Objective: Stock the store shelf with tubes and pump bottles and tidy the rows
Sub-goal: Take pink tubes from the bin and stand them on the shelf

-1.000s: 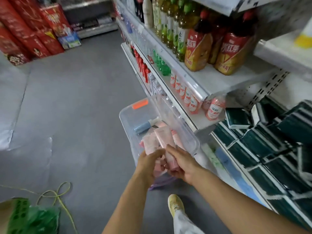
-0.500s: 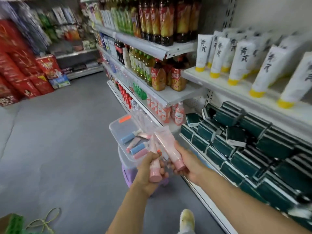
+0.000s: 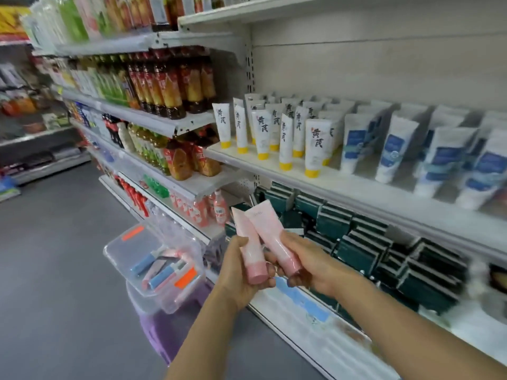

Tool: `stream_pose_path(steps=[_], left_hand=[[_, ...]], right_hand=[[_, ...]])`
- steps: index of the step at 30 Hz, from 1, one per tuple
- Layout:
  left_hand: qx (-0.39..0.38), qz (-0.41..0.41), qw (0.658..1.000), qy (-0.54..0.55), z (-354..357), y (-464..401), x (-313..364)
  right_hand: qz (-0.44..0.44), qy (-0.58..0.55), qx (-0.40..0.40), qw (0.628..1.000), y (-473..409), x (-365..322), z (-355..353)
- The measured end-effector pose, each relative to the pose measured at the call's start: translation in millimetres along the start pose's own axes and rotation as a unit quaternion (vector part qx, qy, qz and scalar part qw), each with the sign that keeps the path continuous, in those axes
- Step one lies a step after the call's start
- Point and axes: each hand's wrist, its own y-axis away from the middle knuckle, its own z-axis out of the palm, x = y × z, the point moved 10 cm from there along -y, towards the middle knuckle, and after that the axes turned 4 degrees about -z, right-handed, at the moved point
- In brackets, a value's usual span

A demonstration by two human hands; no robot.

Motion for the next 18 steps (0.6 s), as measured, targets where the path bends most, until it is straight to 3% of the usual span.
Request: stream_pose_path(steps=[14, 18], left_hand=[[-0.119, -0.017, 0.988, -0.092, 228.0, 21.1, -93.4], [-0.150, -0.005, 0.981, -0.122, 279.6, 32.1, -109.9]], right_hand=[[-0.094, 0.060, 0.072, 0.991, 154.2, -56.8, -184.5], [-0.137, 0.060, 0.124, 0.981, 193.4, -73.9, -229.4]])
